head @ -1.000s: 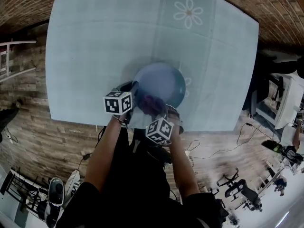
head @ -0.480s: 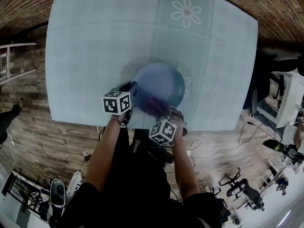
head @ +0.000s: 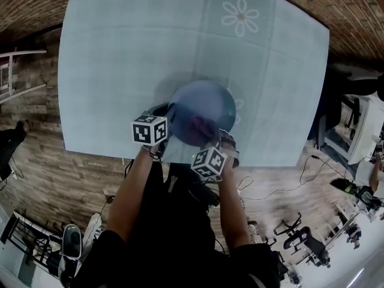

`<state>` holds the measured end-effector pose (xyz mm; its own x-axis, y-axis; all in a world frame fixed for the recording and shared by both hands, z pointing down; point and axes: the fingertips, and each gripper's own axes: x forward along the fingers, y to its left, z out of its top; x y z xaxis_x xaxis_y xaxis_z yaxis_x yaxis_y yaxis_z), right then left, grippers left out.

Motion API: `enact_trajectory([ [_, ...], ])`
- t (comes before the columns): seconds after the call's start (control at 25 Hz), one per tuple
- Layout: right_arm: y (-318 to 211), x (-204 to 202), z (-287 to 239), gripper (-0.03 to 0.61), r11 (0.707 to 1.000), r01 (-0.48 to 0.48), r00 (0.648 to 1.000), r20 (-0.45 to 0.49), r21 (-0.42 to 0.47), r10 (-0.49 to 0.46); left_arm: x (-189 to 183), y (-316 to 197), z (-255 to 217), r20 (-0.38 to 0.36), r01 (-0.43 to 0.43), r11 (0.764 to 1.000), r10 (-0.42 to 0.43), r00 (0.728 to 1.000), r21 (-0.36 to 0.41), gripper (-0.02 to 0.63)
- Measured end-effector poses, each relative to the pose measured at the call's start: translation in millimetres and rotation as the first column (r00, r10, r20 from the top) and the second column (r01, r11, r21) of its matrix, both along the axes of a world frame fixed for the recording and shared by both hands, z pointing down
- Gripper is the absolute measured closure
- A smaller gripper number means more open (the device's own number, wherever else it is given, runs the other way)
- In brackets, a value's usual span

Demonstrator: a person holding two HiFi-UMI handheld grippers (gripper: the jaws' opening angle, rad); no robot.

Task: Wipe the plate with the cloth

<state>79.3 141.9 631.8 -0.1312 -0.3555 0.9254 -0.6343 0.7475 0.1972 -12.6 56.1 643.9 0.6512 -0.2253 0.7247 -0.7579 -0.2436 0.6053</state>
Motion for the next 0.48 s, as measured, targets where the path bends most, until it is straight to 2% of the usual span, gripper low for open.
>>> enact_trajectory([
  [0.48,-56,6,0,0.506,0.998,0.042,0.999,-0.034,0.044,-0.04,1,-2,0,0.004,-0.012,1.0,0.012,1.0,0.001,0.563],
])
